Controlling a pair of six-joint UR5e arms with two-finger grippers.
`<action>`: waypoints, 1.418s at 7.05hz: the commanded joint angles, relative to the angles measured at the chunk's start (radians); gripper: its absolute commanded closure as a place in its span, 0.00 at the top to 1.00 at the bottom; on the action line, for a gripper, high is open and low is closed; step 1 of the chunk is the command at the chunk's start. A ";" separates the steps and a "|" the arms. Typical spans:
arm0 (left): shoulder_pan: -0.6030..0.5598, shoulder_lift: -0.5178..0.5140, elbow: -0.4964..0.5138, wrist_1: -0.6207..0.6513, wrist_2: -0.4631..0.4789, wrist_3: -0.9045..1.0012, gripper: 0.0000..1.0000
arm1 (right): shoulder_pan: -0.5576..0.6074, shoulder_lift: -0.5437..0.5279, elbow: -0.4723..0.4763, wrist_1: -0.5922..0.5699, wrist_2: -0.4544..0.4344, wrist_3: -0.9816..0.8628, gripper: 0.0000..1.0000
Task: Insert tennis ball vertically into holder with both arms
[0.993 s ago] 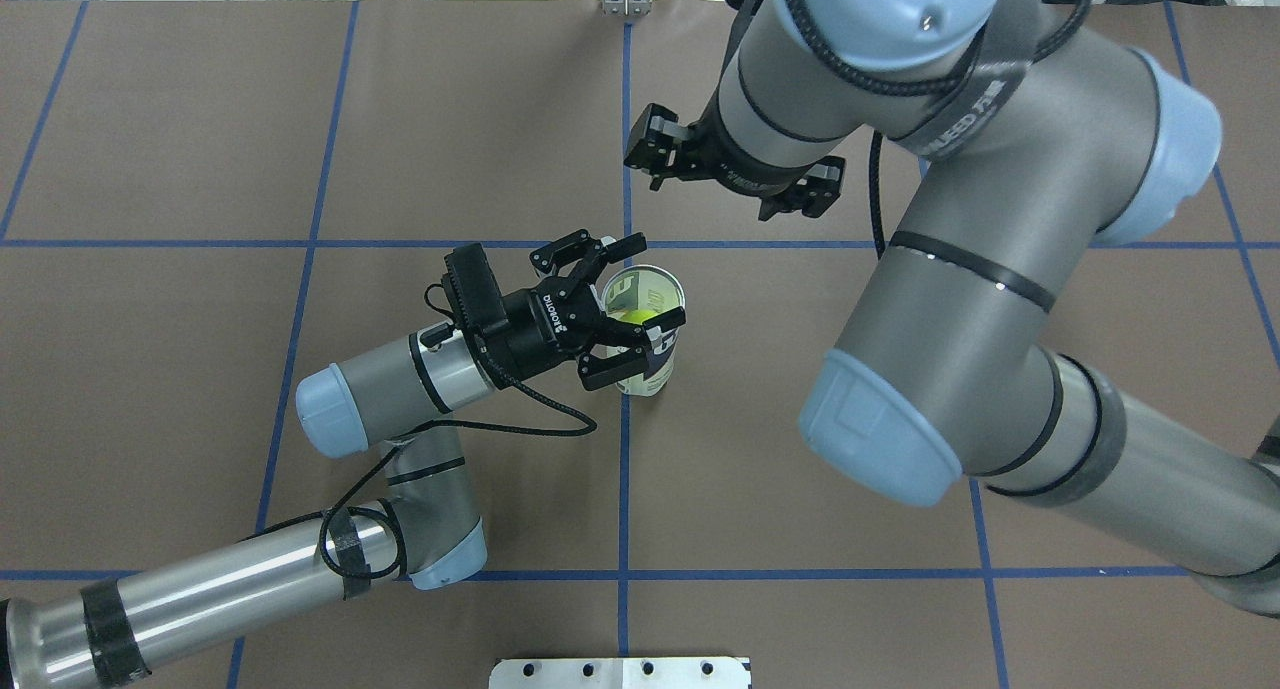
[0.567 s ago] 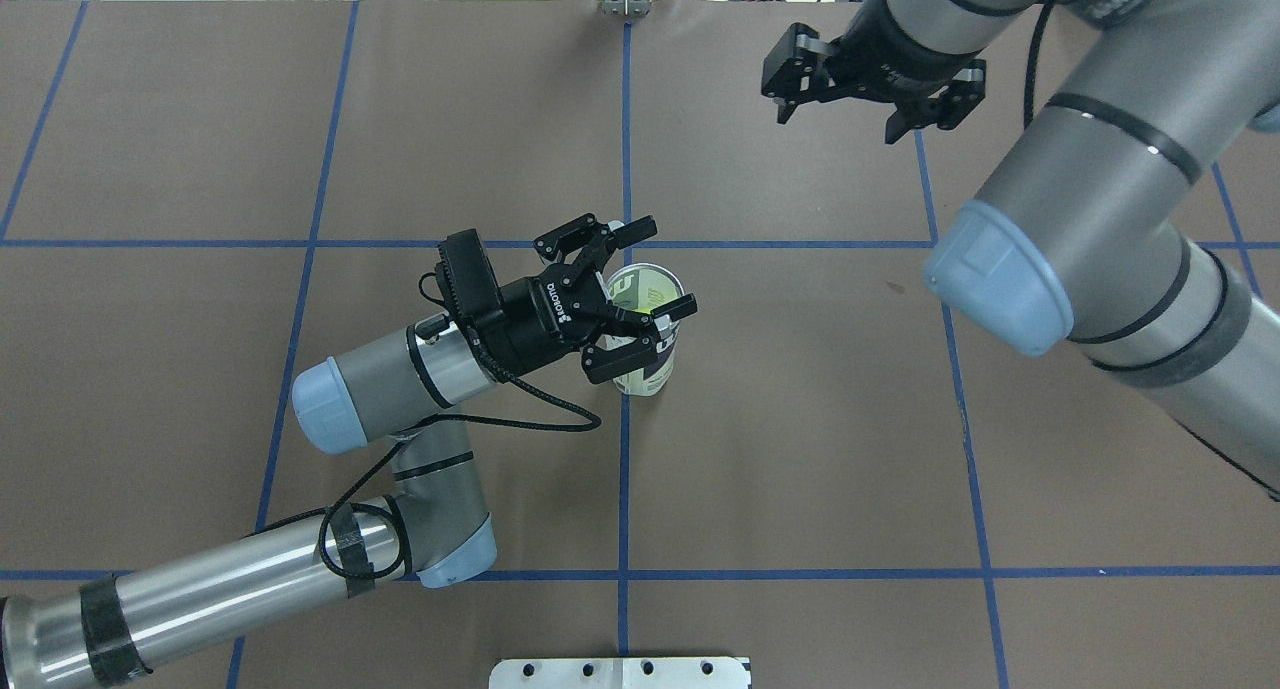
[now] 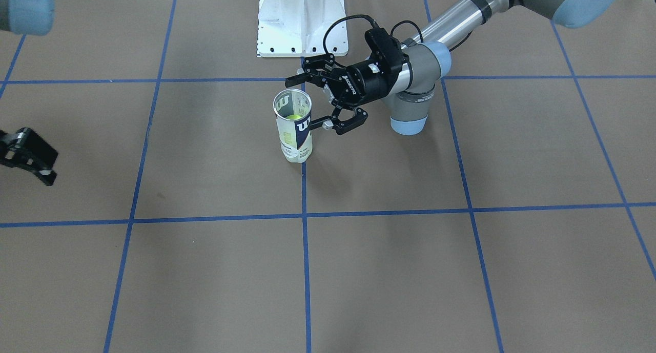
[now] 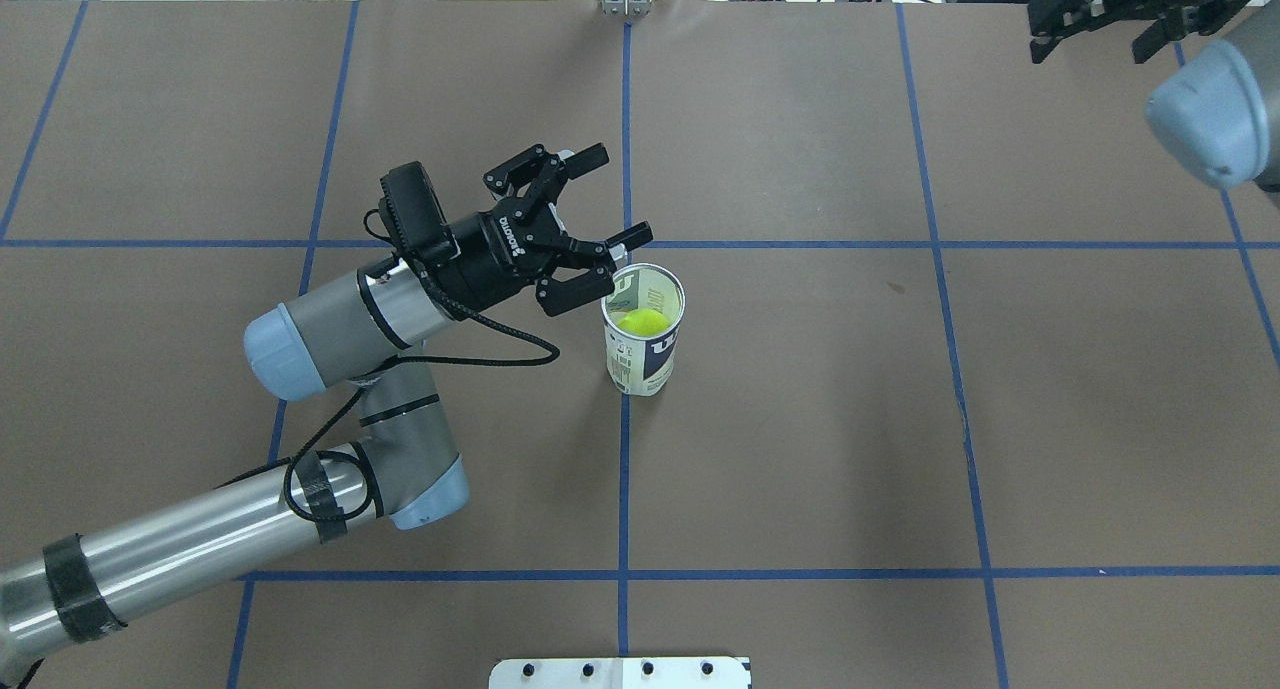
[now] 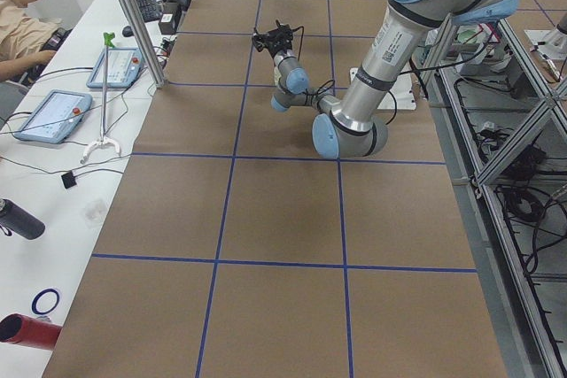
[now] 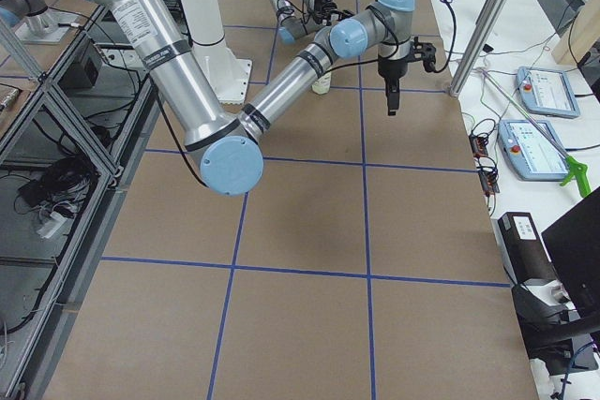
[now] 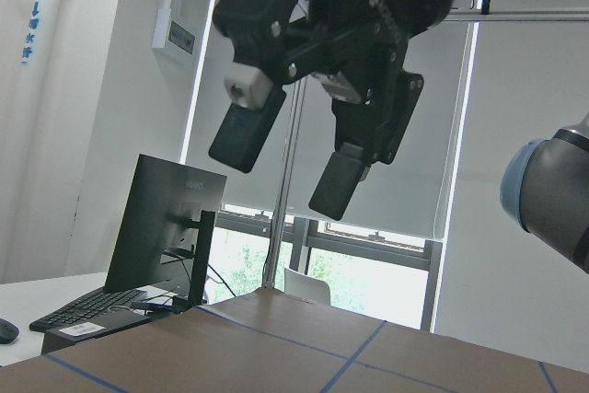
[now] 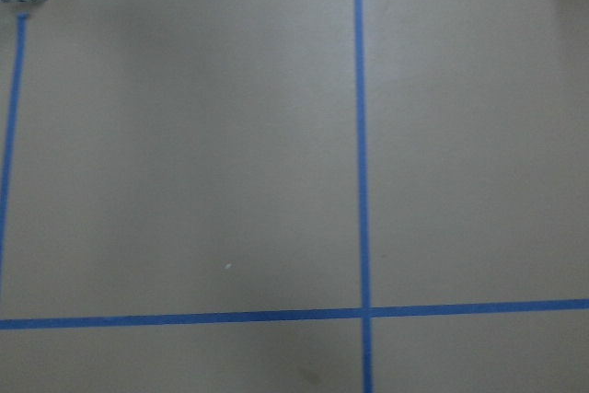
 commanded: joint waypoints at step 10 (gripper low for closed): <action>-0.938 0.376 0.002 0.569 -0.731 0.196 0.98 | 0.253 -0.342 -0.198 0.265 0.075 -0.477 1.00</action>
